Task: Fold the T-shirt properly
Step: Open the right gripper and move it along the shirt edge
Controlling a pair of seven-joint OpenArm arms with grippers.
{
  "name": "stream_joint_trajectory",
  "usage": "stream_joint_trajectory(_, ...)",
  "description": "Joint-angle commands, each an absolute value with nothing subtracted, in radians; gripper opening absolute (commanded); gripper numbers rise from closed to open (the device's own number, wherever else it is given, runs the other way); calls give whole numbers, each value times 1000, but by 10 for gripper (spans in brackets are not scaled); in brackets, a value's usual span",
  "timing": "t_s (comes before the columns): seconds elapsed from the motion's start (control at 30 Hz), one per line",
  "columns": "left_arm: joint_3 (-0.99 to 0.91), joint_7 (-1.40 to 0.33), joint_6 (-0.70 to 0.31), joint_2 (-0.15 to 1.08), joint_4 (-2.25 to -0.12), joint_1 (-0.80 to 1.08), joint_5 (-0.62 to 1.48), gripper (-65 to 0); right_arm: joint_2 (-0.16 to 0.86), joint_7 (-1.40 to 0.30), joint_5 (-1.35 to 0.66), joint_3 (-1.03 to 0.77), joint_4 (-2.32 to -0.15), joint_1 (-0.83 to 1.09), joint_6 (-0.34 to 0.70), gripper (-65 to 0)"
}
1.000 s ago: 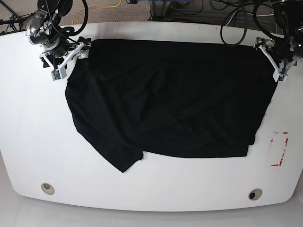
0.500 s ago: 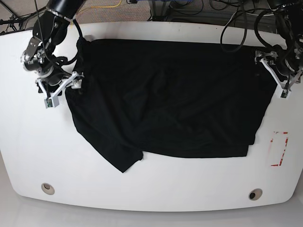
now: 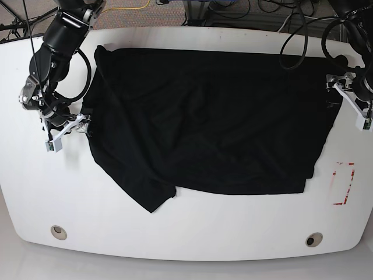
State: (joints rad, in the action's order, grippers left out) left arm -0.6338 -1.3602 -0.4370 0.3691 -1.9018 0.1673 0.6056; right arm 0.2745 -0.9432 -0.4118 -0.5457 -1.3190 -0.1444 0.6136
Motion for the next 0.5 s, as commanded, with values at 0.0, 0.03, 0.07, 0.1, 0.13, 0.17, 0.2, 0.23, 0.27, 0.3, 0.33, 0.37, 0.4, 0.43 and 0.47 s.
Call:
stream_joint_trajectory(0.0, -641, -1345, -435, 389, -1917, 159, 615, -78, 300, -906, -429, -519, -1288, -182, 624, -60)
stream_joint_trajectory(0.03, -641, -1345, -435, 389, -1917, 159, 615, -78, 305, -897, -430, -509, -1271, -183, 624, -60)
stream_joint_trajectory(0.07, -641, -1345, -435, 389, -1917, 159, 615, -78, 305, -891, -430, -501, -1262, -183, 624, -60)
stream_joint_trajectory(0.1, -641, -1345, -435, 389, -1917, 159, 615, -78, 305, -886, -430, -496, -1256, -183, 622, -60)
stream_joint_trajectory(0.13, -641, -1345, -435, 389, -1917, 159, 615, -78, 305, -880, -430, -490, -1250, -183, 621, -60)
stream_joint_trajectory(0.17, -641, -1345, -435, 389, -1917, 159, 615, -78, 305, -874, -430, -486, -1245, -182, 619, -60)
stream_joint_trajectory(0.2, -641, -1345, -435, 389, -1916, 159, 615, -78, 303, -863, -430, -483, -1241, -182, 619, -60)
stream_joint_trajectory(0.23, -641, -1345, -435, 389, -1916, 159, 615, -78, 302, -855, -430, -481, -1237, -180, 619, -60)
stream_joint_trajectory(0.27, -641, -1345, -435, 389, -1916, 159, 615, -78, 298, -846, -430, -476, -1231, -180, 619, -60)
stream_joint_trajectory(0.3, -641, -1345, -435, 389, -1916, 159, 615, -78, 291, -835, -430, -473, -1221, -180, 618, -60)
stream_joint_trajectory(0.33, -641, -1345, -435, 389, -1916, 159, 615, -78, 288, -828, -429, -472, -1214, -180, 618, -60)
stream_joint_trajectory(0.37, -641, -1345, -435, 389, -1916, 159, 615, -78, 285, -817, -429, -472, -1204, -180, 618, -62)
stream_joint_trajectory(0.4, -641, -1343, -435, 389, -1916, 159, 615, -78, 283, -809, -429, -472, -1194, -182, 618, -63)
stream_joint_trajectory(0.43, -641, -1343, -435, 389, -1916, 157, 615, -78, 282, -800, -429, -472, -1184, -183, 618, -71)
stream_joint_trajectory(0.47, -641, -1343, -435, 389, -1916, 154, 615, -78, 282, -791, -429, -470, -1168, -185, 618, -87)
